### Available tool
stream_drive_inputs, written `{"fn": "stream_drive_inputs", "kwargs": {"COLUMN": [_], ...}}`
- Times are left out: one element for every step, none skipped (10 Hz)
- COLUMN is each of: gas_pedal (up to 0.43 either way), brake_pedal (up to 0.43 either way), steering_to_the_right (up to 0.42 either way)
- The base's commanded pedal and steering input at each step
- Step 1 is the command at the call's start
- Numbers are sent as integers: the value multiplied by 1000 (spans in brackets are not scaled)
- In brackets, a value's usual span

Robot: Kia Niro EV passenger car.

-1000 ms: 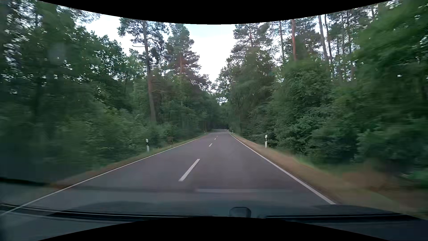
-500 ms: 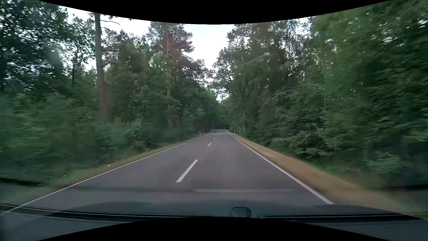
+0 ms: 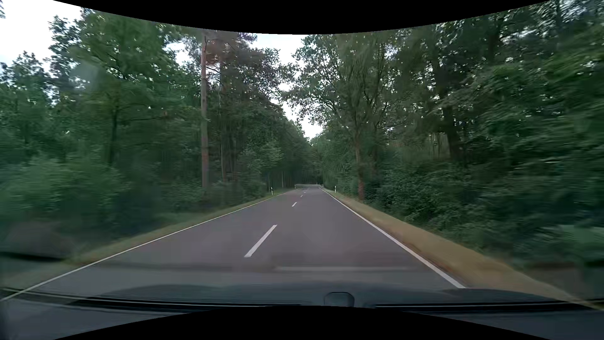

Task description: Follow the waypoints while adhering to traffic rules and regulations

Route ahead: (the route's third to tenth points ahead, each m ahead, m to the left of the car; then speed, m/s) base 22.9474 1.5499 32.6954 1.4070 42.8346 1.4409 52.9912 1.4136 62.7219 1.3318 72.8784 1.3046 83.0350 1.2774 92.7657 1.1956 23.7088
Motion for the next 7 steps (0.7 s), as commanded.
{"fn": "stream_drive_inputs", "kwargs": {"gas_pedal": [0, 0, 0, 0, 0, 0, 0], "brake_pedal": [0, 0, 0, 0, 0, 0, 0], "steering_to_the_right": [-2, -2, -2, -2, -2, -3, -3]}}
